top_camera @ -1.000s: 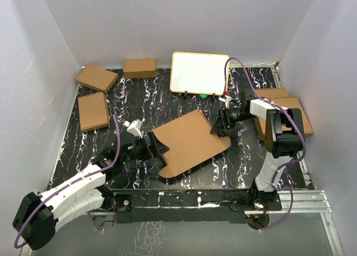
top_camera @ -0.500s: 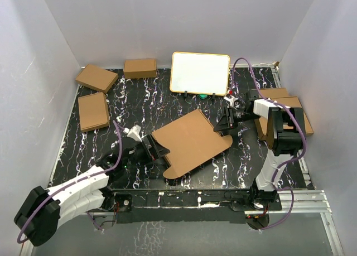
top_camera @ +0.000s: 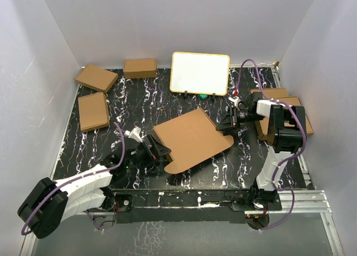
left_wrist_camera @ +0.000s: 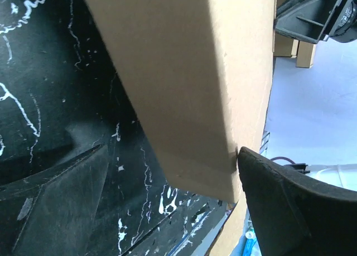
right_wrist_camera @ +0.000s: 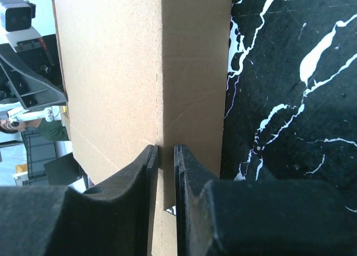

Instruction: Fold the paper box

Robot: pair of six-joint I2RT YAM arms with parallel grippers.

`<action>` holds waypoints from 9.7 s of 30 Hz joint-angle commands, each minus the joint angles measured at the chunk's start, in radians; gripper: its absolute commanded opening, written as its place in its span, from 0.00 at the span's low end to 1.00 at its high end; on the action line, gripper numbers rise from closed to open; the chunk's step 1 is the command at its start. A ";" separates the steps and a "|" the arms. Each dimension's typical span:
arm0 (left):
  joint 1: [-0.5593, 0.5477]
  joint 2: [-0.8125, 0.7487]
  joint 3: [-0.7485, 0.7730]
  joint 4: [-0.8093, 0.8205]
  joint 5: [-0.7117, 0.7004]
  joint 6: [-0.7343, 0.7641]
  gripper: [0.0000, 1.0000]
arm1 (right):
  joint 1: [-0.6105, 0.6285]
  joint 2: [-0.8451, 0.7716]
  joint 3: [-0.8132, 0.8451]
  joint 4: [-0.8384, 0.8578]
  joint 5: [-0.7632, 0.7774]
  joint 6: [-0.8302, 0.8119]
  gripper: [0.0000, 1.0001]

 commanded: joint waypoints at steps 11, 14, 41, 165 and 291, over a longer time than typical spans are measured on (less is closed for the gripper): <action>0.000 0.077 -0.025 0.258 -0.051 -0.075 0.97 | -0.021 0.038 0.001 0.052 0.072 -0.022 0.16; -0.010 0.119 -0.033 0.320 -0.065 -0.099 0.97 | -0.021 0.039 0.001 0.052 0.077 -0.022 0.16; -0.105 0.204 -0.036 0.516 -0.262 -0.213 0.84 | -0.021 0.028 0.017 0.017 0.064 -0.058 0.21; 0.119 -0.041 0.663 -0.611 -0.210 -0.572 0.97 | 0.655 -0.742 -0.096 0.368 0.654 -0.423 0.59; 0.300 0.394 0.829 -0.512 0.004 0.686 0.72 | 0.455 -0.501 -0.120 0.147 0.212 -0.410 0.47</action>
